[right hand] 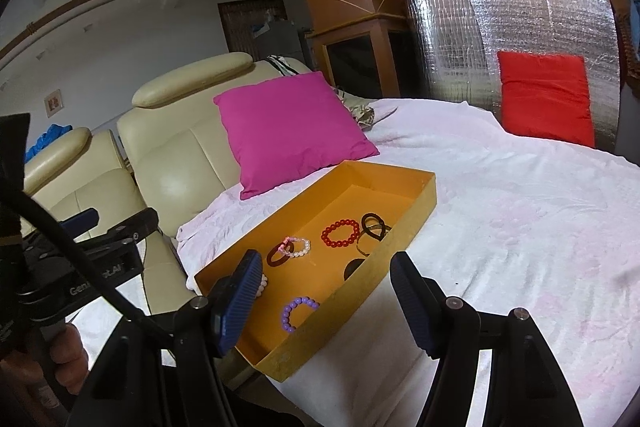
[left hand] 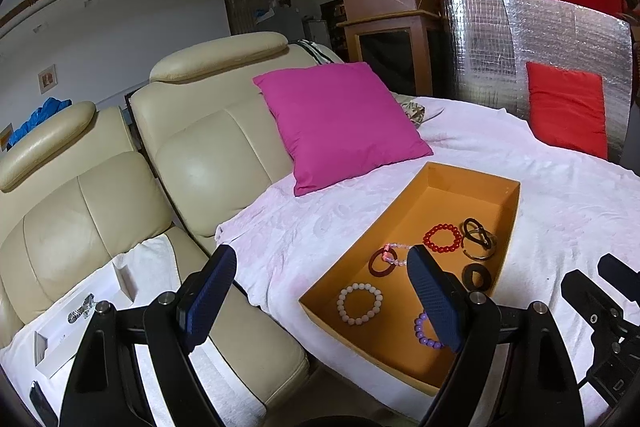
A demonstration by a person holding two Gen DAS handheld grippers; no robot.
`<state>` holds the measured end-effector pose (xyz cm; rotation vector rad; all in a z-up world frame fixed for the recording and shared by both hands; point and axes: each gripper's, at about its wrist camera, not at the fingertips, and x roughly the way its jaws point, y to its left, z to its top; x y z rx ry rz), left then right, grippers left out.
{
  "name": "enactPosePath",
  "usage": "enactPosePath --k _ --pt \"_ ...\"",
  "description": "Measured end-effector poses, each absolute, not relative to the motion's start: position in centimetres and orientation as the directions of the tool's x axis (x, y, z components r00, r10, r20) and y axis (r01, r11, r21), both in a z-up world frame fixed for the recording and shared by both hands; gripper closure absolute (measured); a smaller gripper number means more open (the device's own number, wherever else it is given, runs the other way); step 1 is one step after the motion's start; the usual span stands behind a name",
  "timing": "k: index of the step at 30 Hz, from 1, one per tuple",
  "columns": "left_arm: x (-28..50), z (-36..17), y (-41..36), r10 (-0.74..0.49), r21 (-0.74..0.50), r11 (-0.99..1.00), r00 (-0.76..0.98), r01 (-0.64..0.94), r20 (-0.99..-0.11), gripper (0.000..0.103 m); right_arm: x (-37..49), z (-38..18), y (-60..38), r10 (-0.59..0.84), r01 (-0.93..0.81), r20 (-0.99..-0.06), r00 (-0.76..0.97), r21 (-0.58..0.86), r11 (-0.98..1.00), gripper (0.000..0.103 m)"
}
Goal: Organize jewelry
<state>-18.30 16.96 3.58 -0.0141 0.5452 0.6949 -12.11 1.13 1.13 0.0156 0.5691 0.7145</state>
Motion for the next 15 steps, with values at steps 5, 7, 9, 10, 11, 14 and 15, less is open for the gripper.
enactPosePath --k 5,7,9,10,11,14,15 --pt "-18.1 3.5 17.1 0.605 0.169 0.773 0.632 -0.611 -0.485 0.016 -11.8 0.9 1.4 0.624 -0.615 -0.493 0.607 0.207 0.761 0.033" --pt "-18.0 3.4 17.1 0.606 0.172 0.773 0.63 -0.611 -0.485 0.016 -11.7 0.9 1.4 0.624 -0.615 -0.493 0.606 0.207 0.761 0.033" --pt "-17.9 3.3 17.0 0.604 0.173 0.775 0.63 -0.608 -0.488 0.016 -11.7 0.9 1.4 0.624 -0.614 -0.492 0.607 0.208 0.761 0.033" --pt "-17.9 3.3 17.0 0.605 0.175 0.774 0.629 -0.608 -0.488 0.016 -11.7 0.9 1.4 0.624 -0.615 -0.492 0.607 0.207 0.761 0.033" --pt "-17.8 3.2 16.9 0.606 0.178 0.774 0.629 -0.608 -0.487 0.016 -11.7 0.8 1.4 0.623 -0.615 -0.492 0.608 0.205 0.762 0.033" --pt "-17.5 3.3 16.4 0.6 0.18 0.781 0.639 -0.598 -0.482 0.016 -11.6 0.9 1.2 0.618 -0.613 -0.492 0.613 0.198 0.765 0.033" --pt "-17.2 3.3 16.0 0.591 0.181 0.789 0.647 -0.587 -0.481 0.016 -11.6 0.9 1.0 0.614 -0.611 -0.491 0.618 0.191 0.768 0.033"
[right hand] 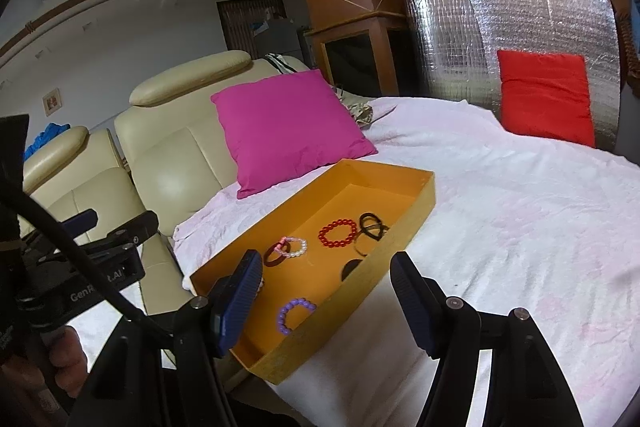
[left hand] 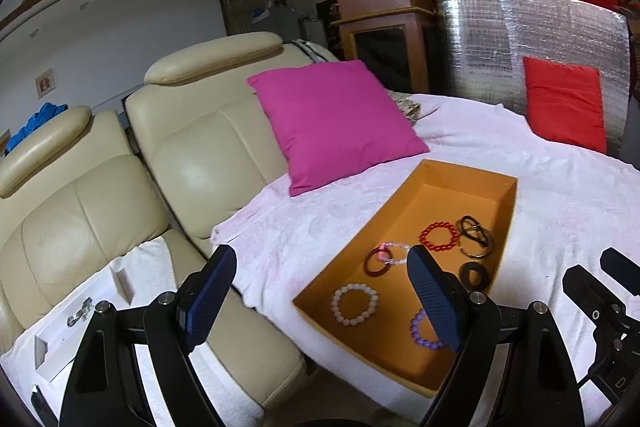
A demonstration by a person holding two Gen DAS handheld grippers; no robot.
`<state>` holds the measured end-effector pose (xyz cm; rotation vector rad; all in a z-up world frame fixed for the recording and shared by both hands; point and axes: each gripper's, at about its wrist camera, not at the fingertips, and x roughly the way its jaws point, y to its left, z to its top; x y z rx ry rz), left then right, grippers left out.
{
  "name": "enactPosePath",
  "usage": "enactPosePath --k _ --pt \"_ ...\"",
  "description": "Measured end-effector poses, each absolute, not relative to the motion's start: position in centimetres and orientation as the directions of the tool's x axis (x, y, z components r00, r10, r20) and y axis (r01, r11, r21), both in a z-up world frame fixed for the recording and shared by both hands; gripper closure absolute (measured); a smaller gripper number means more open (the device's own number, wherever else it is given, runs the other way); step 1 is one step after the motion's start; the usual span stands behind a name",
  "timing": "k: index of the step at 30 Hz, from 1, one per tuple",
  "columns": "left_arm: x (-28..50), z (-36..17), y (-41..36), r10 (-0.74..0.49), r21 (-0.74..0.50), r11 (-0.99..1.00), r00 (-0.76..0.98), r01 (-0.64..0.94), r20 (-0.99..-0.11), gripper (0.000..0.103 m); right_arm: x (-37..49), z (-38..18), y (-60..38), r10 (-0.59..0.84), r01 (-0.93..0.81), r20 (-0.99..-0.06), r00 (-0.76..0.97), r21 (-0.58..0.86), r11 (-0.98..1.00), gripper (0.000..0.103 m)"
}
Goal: Organize jewelry
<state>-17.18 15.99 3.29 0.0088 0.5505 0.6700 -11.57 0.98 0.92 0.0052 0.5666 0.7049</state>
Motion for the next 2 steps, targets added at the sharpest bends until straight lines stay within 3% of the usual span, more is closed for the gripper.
enactPosePath --k 2 --pt "-16.11 3.13 14.78 0.563 0.185 0.813 0.665 -0.552 -0.49 0.016 -11.18 0.87 -0.21 0.604 -0.601 -0.487 0.631 0.185 0.777 0.032"
